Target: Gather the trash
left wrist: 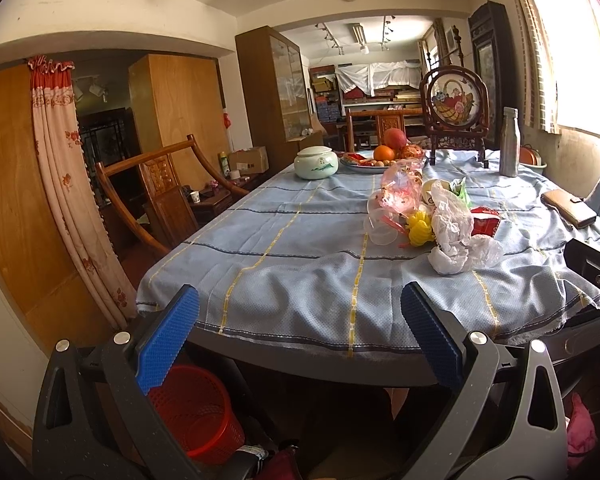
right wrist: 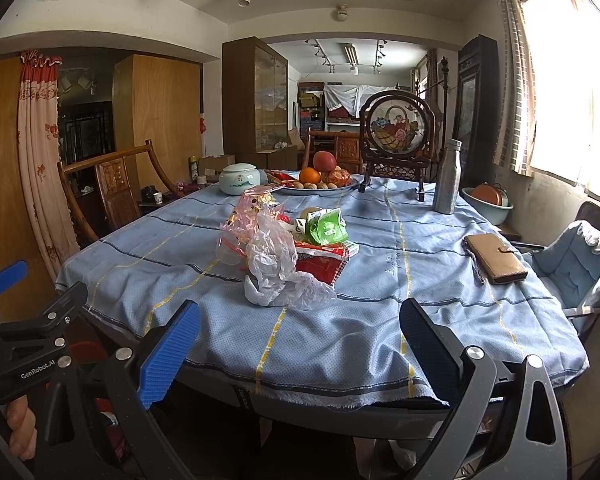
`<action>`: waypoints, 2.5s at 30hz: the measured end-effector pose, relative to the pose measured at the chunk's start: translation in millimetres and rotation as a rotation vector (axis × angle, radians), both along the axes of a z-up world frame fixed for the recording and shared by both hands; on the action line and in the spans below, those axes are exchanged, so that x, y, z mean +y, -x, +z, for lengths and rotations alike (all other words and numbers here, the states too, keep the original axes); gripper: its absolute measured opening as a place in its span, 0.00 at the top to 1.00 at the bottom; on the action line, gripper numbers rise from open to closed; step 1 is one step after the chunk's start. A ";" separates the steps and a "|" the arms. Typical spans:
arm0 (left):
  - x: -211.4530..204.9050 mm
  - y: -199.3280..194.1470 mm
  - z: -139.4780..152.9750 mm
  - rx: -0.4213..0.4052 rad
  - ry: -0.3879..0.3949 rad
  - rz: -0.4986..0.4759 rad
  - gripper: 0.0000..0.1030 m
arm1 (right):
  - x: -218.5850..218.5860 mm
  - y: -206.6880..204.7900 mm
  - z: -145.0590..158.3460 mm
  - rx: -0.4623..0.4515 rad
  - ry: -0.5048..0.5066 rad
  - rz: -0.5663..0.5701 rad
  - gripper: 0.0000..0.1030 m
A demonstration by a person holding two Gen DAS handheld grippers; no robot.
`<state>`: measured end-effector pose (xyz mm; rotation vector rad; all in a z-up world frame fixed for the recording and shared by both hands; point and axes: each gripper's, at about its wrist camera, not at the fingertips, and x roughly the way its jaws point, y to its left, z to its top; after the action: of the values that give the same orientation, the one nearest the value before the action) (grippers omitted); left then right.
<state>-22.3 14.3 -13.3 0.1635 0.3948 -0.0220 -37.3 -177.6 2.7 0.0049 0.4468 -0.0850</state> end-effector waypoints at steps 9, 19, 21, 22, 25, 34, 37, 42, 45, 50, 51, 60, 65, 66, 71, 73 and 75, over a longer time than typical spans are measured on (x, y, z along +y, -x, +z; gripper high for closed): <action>4.7 -0.8 -7.4 0.011 0.002 0.001 0.06 | -0.6 0.6 -1.8 0.003 -0.002 0.000 0.05; 6.4 -1.3 -12.8 0.027 -0.002 0.004 0.06 | -4.9 -4.1 -4.1 0.025 -0.013 0.002 0.05; 5.7 -3.1 -11.2 0.035 -0.004 0.005 0.06 | -6.9 -8.6 -5.1 0.056 -0.023 0.001 0.05; 6.0 -3.4 -12.1 0.039 -0.005 0.004 0.06 | -6.6 -9.1 -5.8 0.057 -0.023 0.002 0.05; 6.0 -7.0 -12.1 0.051 -0.009 0.007 0.06 | -8.0 -13.1 -6.2 0.108 -0.043 0.003 0.05; 8.1 -27.2 -23.1 0.092 -0.039 0.051 0.06 | -10.5 -39.3 -15.5 0.079 -0.018 0.017 0.05; 9.0 -37.6 -27.5 0.109 -0.050 0.073 0.06 | -12.3 -51.2 -20.0 0.084 -0.032 0.024 0.05; 10.7 -62.4 -37.1 0.154 -0.059 0.104 0.06 | -18.8 -78.2 -27.9 0.108 -0.026 0.034 0.05; 8.3 -76.5 -43.0 0.170 -0.073 0.114 0.06 | -24.5 -94.1 -32.4 0.109 -0.033 0.033 0.05; 3.3 -101.4 -48.6 0.199 -0.068 0.088 0.06 | -37.9 -114.0 -36.8 0.095 -0.060 0.023 0.05; 3.4 -105.7 -48.6 0.205 -0.057 0.076 0.06 | -41.2 -117.2 -36.8 0.092 -0.060 0.019 0.05; -19.1 -155.1 -26.0 0.255 0.090 -0.156 0.06 | -79.9 -119.0 -39.4 0.031 -0.141 -0.030 0.05; -53.8 -182.5 -12.1 0.363 0.252 -0.385 0.06 | -98.5 -119.1 -40.5 0.026 -0.141 -0.049 0.05; -66.3 -183.4 -11.4 0.374 0.260 -0.435 0.06 | -101.0 -117.3 -40.8 0.023 -0.133 -0.060 0.05; -119.2 -187.1 -24.4 0.344 0.154 -0.483 0.08 | -125.3 -114.6 -44.5 0.030 -0.120 -0.120 0.05; -131.3 -194.5 -31.1 0.365 0.154 -0.488 0.26 | -130.6 -112.7 -46.4 0.043 -0.120 -0.126 0.05; -137.5 -200.8 -36.4 0.394 0.161 -0.496 0.45 | -133.1 -111.4 -47.0 0.048 -0.115 -0.126 0.05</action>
<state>178.5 -123.2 -49.7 0.0940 0.7352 -0.5803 74.1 -310.7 -44.3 0.1443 0.4989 -0.1832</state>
